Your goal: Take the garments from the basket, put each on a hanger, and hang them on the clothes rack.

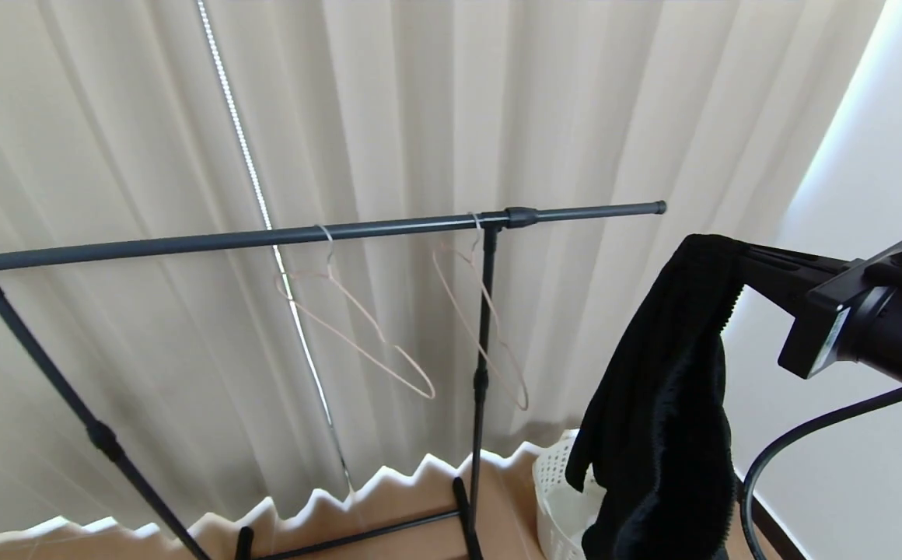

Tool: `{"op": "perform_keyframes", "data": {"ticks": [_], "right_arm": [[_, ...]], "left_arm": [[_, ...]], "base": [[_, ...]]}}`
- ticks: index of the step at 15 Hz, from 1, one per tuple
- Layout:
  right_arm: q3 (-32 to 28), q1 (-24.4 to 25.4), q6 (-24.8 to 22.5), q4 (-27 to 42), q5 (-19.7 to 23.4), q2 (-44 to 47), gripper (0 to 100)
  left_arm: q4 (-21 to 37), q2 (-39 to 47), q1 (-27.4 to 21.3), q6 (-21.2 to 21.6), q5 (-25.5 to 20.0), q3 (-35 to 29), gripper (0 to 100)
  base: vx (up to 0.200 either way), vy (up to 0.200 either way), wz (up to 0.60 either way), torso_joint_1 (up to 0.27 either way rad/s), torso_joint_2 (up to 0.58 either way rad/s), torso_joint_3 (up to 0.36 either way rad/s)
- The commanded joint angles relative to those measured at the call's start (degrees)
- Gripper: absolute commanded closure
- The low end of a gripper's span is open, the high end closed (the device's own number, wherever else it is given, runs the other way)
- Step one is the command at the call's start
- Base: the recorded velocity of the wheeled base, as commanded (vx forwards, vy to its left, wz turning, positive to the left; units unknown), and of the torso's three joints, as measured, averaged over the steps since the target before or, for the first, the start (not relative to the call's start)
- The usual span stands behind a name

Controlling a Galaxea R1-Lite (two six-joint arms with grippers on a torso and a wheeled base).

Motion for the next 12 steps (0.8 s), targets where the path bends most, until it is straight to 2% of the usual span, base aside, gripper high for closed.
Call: {"op": "perform_keyframes", "data": {"ticks": [1, 3, 9, 12], "right_arm": [[0.0, -0.1, 0.0, 0.0, 0.0, 0.2, 100], [-0.1, -0.1, 0.0, 0.0, 0.0, 0.2, 100], [-0.1, -0.1, -0.1, 0.0, 0.0, 0.2, 100], [0.0, -0.1, -0.4, 0.0, 0.0, 0.2, 100]], "left_arm": [[0.0, 0.0, 0.0, 0.0, -0.1, 0.0, 0], [0.0, 0.0, 0.0, 0.1, -0.1, 0.0, 0], [0.1, 0.0, 0.0, 0.0, -0.2, 0.0, 0], [0.1, 0.0, 0.0, -0.1, -0.1, 0.0, 0]], "base": [[0.0, 0.0, 0.0, 0.0, 0.0, 0.0], [0.0, 0.0, 0.0, 0.0, 0.0, 0.0], [-0.2, 0.0, 0.0, 0.001, 0.0, 0.003], [0.0, 0.0, 0.0, 0.0, 0.0, 0.0]]}}
